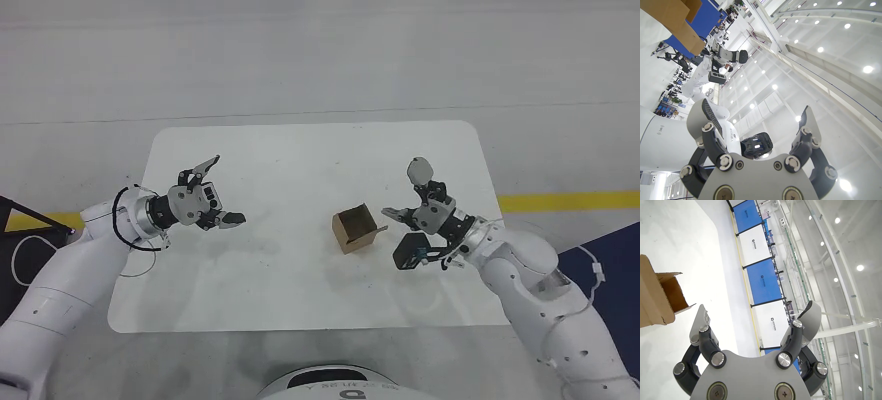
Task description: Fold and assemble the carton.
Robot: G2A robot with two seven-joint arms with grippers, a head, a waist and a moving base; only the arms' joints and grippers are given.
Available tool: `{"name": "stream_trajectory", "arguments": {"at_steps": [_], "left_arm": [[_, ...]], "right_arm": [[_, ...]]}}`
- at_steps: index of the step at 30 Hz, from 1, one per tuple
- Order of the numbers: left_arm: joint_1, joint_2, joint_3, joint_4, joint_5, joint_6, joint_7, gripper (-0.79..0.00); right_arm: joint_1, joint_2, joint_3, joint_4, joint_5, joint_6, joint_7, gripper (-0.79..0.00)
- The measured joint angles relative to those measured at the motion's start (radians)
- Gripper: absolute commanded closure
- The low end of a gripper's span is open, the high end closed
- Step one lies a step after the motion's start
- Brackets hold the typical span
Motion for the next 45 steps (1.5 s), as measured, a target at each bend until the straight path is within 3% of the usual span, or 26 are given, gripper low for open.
{"name": "stream_trajectory", "arguments": {"at_steps": [8,13,15,18,21,32,34,36,39,45], "left_arm": [[0.0,0.0,0.0,0.0,0.0,0.0,0.0,-0.785],[0.0,0.0,0.0,0.0,0.0,0.0,0.0,-0.785],[0.0,0.0,0.0,0.0,0.0,0.0,0.0,-0.785],[0.0,0.0,0.0,0.0,0.0,0.0,0.0,-0.785],[0.0,0.0,0.0,0.0,0.0,0.0,0.0,-0.785],[0.0,0.0,0.0,0.0,0.0,0.0,0.0,-0.785],[0.0,0.0,0.0,0.0,0.0,0.0,0.0,-0.785],[0.0,0.0,0.0,0.0,0.0,0.0,0.0,-0.785],[0.0,0.0,0.0,0.0,0.0,0.0,0.0,-0.785],[0.0,0.0,0.0,0.0,0.0,0.0,0.0,-0.785]], "right_arm": [[0.003,0.005,0.02,-0.013,-0.034,0.008,0.005,-0.785],[-0.029,0.026,0.102,-0.016,-0.228,-0.13,-0.068,-0.785],[-0.032,0.025,0.12,0.032,-0.155,-0.199,-0.129,-0.773],[-0.028,0.018,0.113,0.092,0.082,-0.266,-0.187,-0.785],[-0.022,0.013,0.102,0.123,0.265,-0.294,-0.223,-0.785],[-0.026,0.01,0.093,0.128,0.312,-0.309,-0.238,-0.785],[-0.025,0.003,0.041,0.172,0.391,-0.389,-0.278,-0.785],[0.023,0.002,0.0,0.247,0.539,-0.559,-0.294,-0.785],[0.08,-0.001,-0.041,0.317,0.681,-0.755,-0.167,-0.785],[0.154,-0.003,-0.105,0.373,0.816,-0.777,-0.01,-0.757]]}}
